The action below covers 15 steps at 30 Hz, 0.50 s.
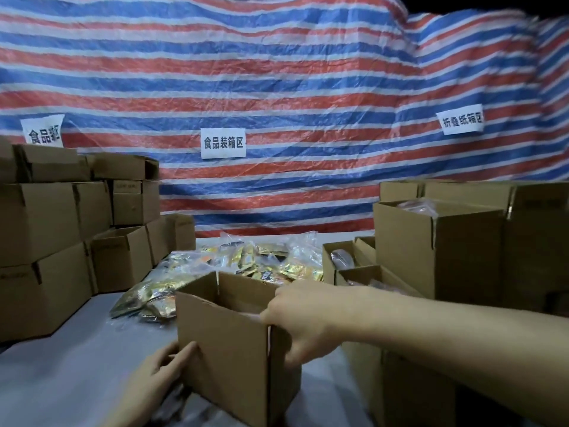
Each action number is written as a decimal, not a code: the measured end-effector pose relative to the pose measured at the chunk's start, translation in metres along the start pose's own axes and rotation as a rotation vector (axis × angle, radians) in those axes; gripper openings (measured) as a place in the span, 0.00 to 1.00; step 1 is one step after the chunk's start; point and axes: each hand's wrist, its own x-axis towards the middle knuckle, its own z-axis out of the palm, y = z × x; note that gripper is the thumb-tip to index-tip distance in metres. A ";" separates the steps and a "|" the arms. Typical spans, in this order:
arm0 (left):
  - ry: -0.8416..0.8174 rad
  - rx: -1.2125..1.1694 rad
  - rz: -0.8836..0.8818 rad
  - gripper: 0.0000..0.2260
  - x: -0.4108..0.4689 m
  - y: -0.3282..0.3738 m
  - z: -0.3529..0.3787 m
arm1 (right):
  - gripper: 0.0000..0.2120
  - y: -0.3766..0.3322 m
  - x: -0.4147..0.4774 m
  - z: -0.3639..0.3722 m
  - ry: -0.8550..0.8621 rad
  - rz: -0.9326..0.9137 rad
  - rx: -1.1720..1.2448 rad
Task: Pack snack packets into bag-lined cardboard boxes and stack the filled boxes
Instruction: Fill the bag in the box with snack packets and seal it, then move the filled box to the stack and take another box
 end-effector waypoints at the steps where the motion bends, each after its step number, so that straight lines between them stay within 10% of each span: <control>1: 0.057 0.014 0.015 0.10 -0.003 0.005 0.009 | 0.13 -0.002 -0.004 0.000 0.023 0.006 0.000; 10: -0.236 -0.036 0.009 0.62 -0.051 0.063 0.078 | 0.15 -0.005 -0.039 0.019 0.278 0.101 0.042; 15: -0.139 0.048 0.212 0.48 -0.064 0.078 0.097 | 0.11 -0.005 -0.056 0.015 0.372 0.068 0.103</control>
